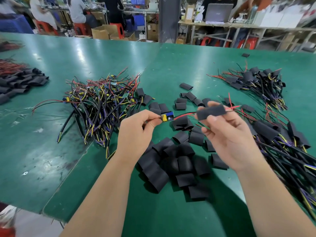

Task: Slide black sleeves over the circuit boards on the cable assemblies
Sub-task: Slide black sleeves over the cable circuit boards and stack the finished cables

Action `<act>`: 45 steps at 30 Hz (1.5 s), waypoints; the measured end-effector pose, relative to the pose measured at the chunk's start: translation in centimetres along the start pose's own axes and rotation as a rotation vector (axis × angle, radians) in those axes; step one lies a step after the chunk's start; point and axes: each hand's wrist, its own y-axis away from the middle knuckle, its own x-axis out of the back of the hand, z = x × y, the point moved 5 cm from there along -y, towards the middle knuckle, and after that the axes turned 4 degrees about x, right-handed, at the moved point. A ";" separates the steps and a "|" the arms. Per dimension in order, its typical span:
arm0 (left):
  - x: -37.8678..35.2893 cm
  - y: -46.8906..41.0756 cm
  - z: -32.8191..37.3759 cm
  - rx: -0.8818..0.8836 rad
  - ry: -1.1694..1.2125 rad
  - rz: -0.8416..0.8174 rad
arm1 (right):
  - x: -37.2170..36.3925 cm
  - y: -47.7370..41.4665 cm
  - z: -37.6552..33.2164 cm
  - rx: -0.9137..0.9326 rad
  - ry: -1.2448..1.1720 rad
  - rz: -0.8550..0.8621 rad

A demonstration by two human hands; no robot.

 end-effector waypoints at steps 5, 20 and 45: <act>-0.9 0.4 1.2 -0.031 0.034 -0.059 | -2.1 0.4 1.7 0.038 0.124 -0.054; -1.8 0.9 2.2 -0.118 0.010 -0.152 | -1.8 0.5 2.3 -0.007 0.376 -0.135; 4.8 -1.0 -6.6 0.632 -0.749 0.217 | 10.9 -1.5 -6.6 -0.130 1.259 0.511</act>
